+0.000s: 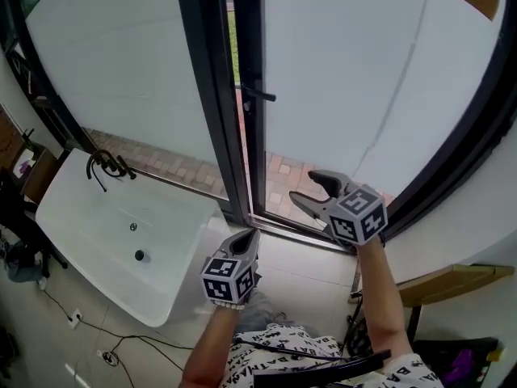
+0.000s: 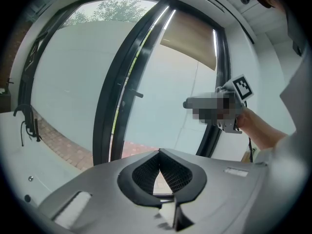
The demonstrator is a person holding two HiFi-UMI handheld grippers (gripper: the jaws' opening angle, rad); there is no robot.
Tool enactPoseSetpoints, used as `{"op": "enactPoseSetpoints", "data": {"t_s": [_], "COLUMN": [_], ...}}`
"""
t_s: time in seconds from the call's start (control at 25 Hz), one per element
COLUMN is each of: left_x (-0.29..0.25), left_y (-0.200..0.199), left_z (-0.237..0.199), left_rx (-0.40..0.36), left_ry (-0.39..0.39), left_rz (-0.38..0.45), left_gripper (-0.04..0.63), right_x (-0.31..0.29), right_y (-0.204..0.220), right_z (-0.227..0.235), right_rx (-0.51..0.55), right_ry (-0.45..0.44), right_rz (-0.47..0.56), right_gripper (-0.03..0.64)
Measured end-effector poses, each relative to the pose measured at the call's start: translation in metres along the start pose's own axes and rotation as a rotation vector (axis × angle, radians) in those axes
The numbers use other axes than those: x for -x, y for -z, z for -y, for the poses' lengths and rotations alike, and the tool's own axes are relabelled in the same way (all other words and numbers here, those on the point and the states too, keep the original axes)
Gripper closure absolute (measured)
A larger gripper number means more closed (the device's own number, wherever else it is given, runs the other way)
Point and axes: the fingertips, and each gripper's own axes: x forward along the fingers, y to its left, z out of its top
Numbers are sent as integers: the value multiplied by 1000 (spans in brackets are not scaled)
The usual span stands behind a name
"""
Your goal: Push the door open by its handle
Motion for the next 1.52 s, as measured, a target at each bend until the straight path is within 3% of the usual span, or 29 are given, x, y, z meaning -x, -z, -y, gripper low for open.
{"op": "enactPoseSetpoints", "data": {"t_s": [0.36, 0.6, 0.8, 1.0, 1.08, 1.32, 1.36, 1.4, 1.52], "left_x": [-48, -100, -141, -161, -172, -189, -191, -193, -199], "left_y": [-21, -48, -68, -86, -95, -115, -116, -117, -123], "left_z": [-17, -50, -81, -98, -105, -119, -119, -119, -120], "left_rx": [7, 28, 53, 79, 89, 110, 113, 115, 120], "left_ry": [-11, -46, -74, -85, -88, -105, -106, -106, -101], "left_rz": [8, 14, 1, 1, 9, 35, 37, 37, 34], "left_gripper": [611, 611, 611, 611, 611, 611, 611, 611, 611], "right_x": [-64, -126, -183, -225, -242, -263, -263, -263, -268], "right_y": [-65, -100, -112, -106, -104, -93, -93, -94, -97], "right_z": [81, 137, 172, 163, 158, 148, 144, 142, 140], "right_rx": [122, 188, 257, 333, 365, 390, 386, 387, 422], "right_ry": [16, -45, -141, -213, -232, -248, -254, -256, -242], "right_rz": [-34, -77, -187, -347, -390, -488, -488, -488, -508], "right_gripper": [345, 374, 374, 377, 422, 422, 445, 516, 522]}}
